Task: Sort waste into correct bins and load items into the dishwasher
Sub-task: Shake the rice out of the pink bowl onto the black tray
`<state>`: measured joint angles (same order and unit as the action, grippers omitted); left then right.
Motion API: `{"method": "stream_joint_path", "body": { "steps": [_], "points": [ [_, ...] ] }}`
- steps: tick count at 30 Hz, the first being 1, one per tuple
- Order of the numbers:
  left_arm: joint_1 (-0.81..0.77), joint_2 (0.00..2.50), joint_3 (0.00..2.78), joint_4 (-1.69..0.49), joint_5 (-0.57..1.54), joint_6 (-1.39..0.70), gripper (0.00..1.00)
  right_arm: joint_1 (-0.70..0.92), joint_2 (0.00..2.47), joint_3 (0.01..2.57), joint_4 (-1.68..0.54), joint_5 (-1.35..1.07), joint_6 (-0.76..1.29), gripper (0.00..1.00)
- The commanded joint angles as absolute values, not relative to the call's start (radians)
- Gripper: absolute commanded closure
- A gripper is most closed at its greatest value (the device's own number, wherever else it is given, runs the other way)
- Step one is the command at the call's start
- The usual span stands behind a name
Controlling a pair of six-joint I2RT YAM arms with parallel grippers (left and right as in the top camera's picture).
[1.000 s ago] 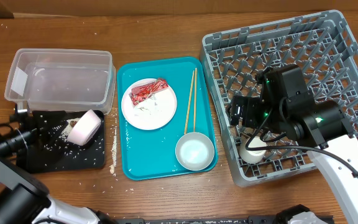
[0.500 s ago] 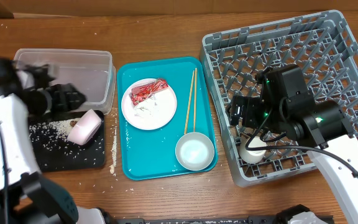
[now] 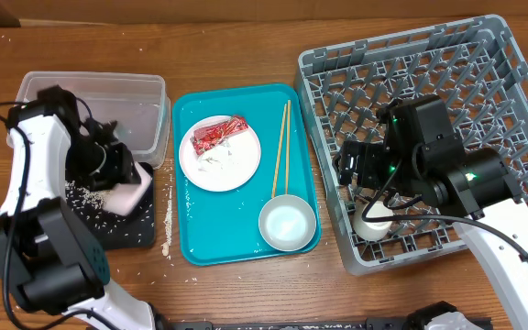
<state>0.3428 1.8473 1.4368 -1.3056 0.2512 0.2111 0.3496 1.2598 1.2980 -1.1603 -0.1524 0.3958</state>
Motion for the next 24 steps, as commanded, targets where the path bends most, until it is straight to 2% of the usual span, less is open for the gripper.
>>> {"method": "stream_joint_path", "body": {
  "steps": [1, 6, 10, 14, 19, 21, 24],
  "points": [
    [0.345, 1.887, 1.435, -1.358, 0.371, 0.260, 0.71, 0.353, 1.259, 1.323, -1.152, -0.150, 0.392, 0.00],
    [0.345, 1.884, 1.435, -1.362, 0.371, 0.259, 0.74, 0.353, 1.259, 1.323, -1.153, -0.132, 0.392, 0.00],
    [0.342, 1.884, 1.430, -1.380, 0.363, 0.258, 0.71, 0.353, 1.259, 1.323, -1.153, -0.133, 0.392, 0.00],
    [0.323, 1.884, 1.370, -1.326, 0.367, 0.237, 0.73, 0.353, 1.259, 1.323, -1.153, -0.133, 0.392, 0.00],
    [0.287, 1.884, 1.275, -1.235, 0.367, 0.202, 0.86, 0.353, 1.259, 1.323, -1.158, -0.133, 0.392, 0.00],
    [0.287, 1.884, 1.272, -1.232, 0.368, 0.194, 0.96, 0.353, 1.259, 1.323, -1.157, -0.133, 0.392, 0.00],
    [0.299, 1.866, 1.272, -1.234, 0.419, 0.196, 0.96, 0.353, 1.259, 1.323, -1.156, -0.133, 0.392, 0.00]
  ]
}}
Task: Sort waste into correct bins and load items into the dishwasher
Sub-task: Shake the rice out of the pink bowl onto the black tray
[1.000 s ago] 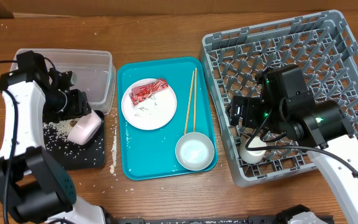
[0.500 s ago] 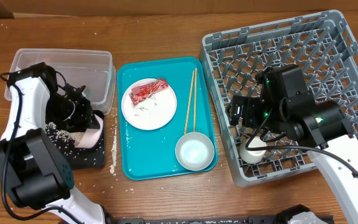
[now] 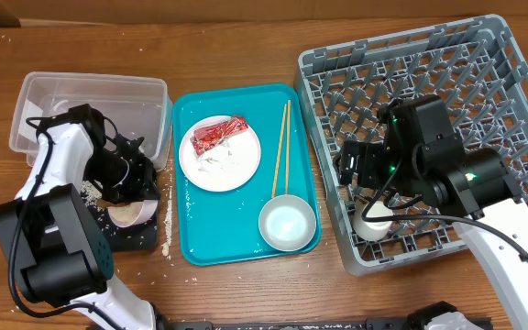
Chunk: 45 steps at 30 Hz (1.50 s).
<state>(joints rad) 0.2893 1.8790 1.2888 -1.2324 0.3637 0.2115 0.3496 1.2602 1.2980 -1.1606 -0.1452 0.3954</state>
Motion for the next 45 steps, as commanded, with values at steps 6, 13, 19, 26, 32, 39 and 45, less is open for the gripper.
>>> {"method": "stream_joint_path", "body": {
  "steps": [6, 13, 19, 26, 32, 39, 45],
  "points": [
    [0.346, 1.723, 1.280, -1.243, 0.576, 0.237, 0.96, 0.353, 1.259, 1.323, -1.157, -0.133, 0.392, 0.00],
    [0.578, 1.633, 1.280, -1.234, 1.010, 0.324, 0.96, 0.353, 1.259, 1.323, -1.161, -0.133, 0.392, 0.00],
    [0.728, 1.768, 1.279, -1.420, 1.318, 0.554, 0.96, 0.353, 1.259, 1.323, -1.158, -0.133, 0.392, 0.00],
    [0.735, 1.951, 1.279, -1.646, 1.360, 0.835, 0.96, 0.353, 1.259, 1.323, -1.158, -0.133, 0.392, 0.00],
    [0.736, 1.989, 1.276, -1.692, 1.361, 0.906, 0.95, 0.353, 1.259, 1.323, -1.158, -0.133, 0.393, 0.00],
    [0.738, 1.987, 1.276, -1.692, 1.360, 0.912, 0.96, 0.353, 1.259, 1.323, -1.157, -0.133, 0.393, 0.00],
    [0.740, 1.991, 1.274, -1.607, 1.312, 0.742, 0.96, 0.353, 1.259, 1.323, -1.155, -0.133, 0.392, 0.00]
  ]
}}
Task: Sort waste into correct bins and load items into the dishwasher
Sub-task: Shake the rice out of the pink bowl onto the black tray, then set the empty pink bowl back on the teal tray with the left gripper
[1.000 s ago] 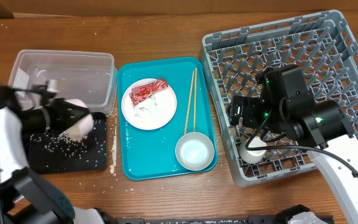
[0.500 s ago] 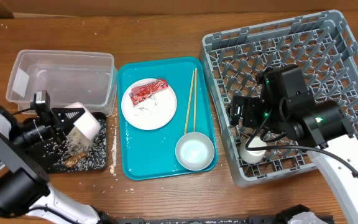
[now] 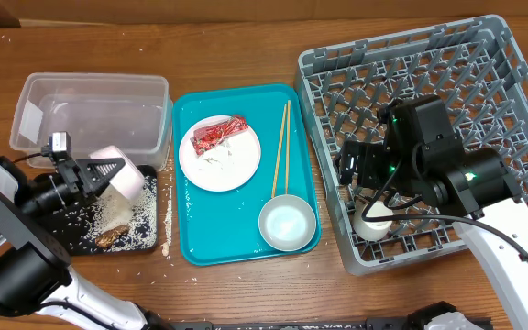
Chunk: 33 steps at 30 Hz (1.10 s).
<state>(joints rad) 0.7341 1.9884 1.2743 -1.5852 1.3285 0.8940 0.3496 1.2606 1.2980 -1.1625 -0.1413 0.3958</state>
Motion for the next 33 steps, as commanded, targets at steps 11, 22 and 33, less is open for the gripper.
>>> {"method": "stream_joint_path", "body": {
  "steps": [11, 22, 33],
  "points": [
    [0.675, 1.951, 1.264, -1.692, 1.383, 0.917, 0.96, 0.353, 1.259, 1.323, -1.153, -0.133, 0.392, 0.00],
    [0.450, 1.604, 1.287, -1.651, 1.304, 0.870, 0.96, 0.353, 1.259, 1.323, -1.150, -0.133, 0.393, 0.00],
    [-0.247, 1.409, 1.292, -0.753, 0.671, -0.287, 0.96, 0.352, 1.259, 1.323, -1.259, -0.133, 0.499, 0.00]
  ]
}}
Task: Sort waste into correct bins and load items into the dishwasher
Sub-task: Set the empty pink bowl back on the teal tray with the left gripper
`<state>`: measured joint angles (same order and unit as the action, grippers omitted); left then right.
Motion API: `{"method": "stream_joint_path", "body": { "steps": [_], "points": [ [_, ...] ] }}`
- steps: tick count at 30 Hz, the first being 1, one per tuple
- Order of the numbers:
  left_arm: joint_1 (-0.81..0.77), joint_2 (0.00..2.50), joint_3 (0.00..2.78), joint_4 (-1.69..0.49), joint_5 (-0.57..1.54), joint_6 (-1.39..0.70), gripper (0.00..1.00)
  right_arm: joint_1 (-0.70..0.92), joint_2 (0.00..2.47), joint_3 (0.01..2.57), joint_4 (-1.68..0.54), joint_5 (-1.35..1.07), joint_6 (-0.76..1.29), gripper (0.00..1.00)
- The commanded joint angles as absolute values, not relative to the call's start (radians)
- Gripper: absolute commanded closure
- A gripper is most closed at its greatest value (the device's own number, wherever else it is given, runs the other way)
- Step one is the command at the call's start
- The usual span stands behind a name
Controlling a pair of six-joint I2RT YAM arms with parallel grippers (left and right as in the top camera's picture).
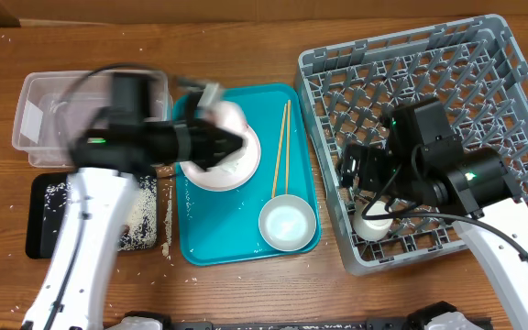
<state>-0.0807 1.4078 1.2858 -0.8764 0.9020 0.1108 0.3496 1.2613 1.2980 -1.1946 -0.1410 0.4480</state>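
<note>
My left arm is motion-blurred and reaches over the teal tray [246,243]. The left gripper [216,137] is shut on a pinkish-white bowl [228,119], held above the white plate [232,172], which it largely covers. The plate's red wrapper is hidden. Wooden chopsticks [280,147] and a small pale bowl [288,223] lie on the tray. My right gripper [347,170] hovers at the left edge of the grey dish rack [484,55], apparently open and empty. A white cup [374,225] sits in the rack below it.
A clear plastic bin [39,115] stands at the back left. In front of it lies a black tray [49,220] strewn with rice. Loose grains dot the wooden table beside it.
My left gripper has moved right with the bowl, from above the black tray to over the plate on the teal tray. The right arm has not moved.
My left gripper held the bowl over the black tray, then tipped it low over that tray. Rice and scraps then lay on the black tray while the bowl was held sideways. Now the bowl is over the teal tray. The right arm stayed at the rack throughout.
</note>
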Motion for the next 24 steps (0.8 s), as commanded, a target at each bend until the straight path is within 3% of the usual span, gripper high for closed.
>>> {"method": "stream_joint_path", "body": {
  "steps": [1, 3, 6, 11, 19, 21, 24],
  "points": [
    [-0.319, 1.438, 1.291, -0.630, 0.662, -0.358, 0.96, 0.352, 1.259, 1.323, -1.330, -0.131, 0.498, 0.00],
    [-0.402, 1.522, 1.291, -0.435, 0.688, -0.456, 0.96, 0.352, 1.259, 1.320, -1.397, -0.104, 0.497, 0.00],
    [-0.423, 1.595, 1.291, -0.361, 0.719, -0.530, 0.96, 0.352, 1.259, 1.317, -1.405, -0.088, 0.497, 0.00],
    [-0.419, 1.640, 1.291, -0.502, 0.755, -0.511, 0.96, 0.352, 1.259, 1.316, -1.400, -0.088, 0.497, 0.00],
    [-0.440, 1.572, 1.291, -0.998, 0.195, -0.437, 0.96, 0.352, 1.259, 1.316, -1.356, -0.087, 0.497, 0.00],
    [-0.487, 1.587, 1.277, -1.062, 0.019, -0.489, 0.96, 0.352, 1.259, 1.316, -1.334, -0.087, 0.497, 0.00],
    [-0.546, 1.607, 1.219, -1.046, -0.073, -0.540, 0.95, 0.352, 1.259, 1.316, -1.314, -0.087, 0.497, 0.00]
  ]
}}
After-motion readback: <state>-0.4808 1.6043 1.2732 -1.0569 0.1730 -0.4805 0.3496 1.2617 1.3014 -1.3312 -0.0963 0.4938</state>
